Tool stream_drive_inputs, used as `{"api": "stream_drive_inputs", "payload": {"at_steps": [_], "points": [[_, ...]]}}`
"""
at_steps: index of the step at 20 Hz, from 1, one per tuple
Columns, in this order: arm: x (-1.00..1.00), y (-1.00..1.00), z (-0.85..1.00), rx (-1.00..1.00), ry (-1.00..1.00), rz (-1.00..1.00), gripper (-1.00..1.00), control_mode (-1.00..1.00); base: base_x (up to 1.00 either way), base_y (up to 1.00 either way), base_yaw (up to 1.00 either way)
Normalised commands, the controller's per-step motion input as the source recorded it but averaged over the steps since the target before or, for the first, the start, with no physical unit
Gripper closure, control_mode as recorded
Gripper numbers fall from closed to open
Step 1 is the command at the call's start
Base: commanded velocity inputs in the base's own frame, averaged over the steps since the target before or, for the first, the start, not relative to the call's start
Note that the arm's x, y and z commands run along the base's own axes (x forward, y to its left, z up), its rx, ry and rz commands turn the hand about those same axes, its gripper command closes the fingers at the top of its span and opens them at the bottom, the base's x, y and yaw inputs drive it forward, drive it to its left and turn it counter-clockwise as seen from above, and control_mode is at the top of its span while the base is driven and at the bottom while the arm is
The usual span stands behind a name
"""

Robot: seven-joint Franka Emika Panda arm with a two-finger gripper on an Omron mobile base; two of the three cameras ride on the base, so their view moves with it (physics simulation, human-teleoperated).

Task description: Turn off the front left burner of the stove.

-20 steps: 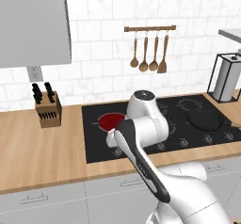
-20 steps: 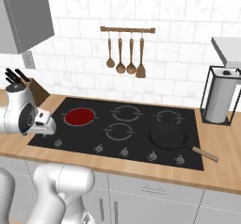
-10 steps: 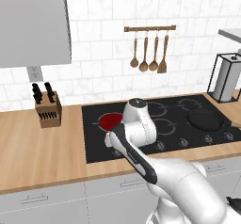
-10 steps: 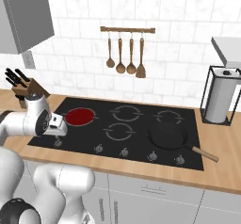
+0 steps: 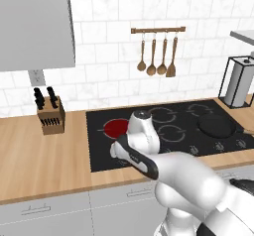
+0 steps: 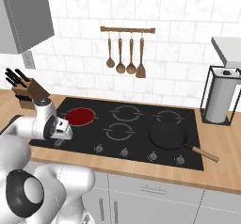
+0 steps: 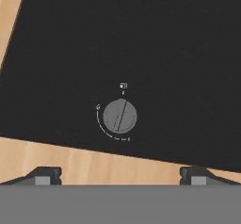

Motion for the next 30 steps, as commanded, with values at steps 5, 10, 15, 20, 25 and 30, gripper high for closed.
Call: {"api": "stream_drive_inputs", "payload": {"at_steps": [5, 10, 15, 20, 25, 30], "points": [[0.34, 0.16, -0.32, 0.00, 0.00, -0.08, -1.00, -1.00, 0.00, 0.00, 0.00], [0.07, 0.18, -0.17, 0.00, -0.01, -0.06, -1.00, -1.00, 0.00, 0.00, 0.00], [0.07, -0.01, -0.34, 0.00, 0.00, -0.06, -1.00, -1.00, 0.00, 0.00, 0.00], [0.15, -0.05, -0.05, 0.00, 0.00, -0.05, -1.00, -1.00, 0.00, 0.00, 0.00], [0.18, 0.00, 0.00, 0.00, 0.00, -0.01, -1.00, -1.00, 0.00, 0.00, 0.00], [0.00, 0.00, 0.00, 0.00, 0.00, 0.00, 1.00, -1.00, 0.00, 0.00, 0.00]]}}
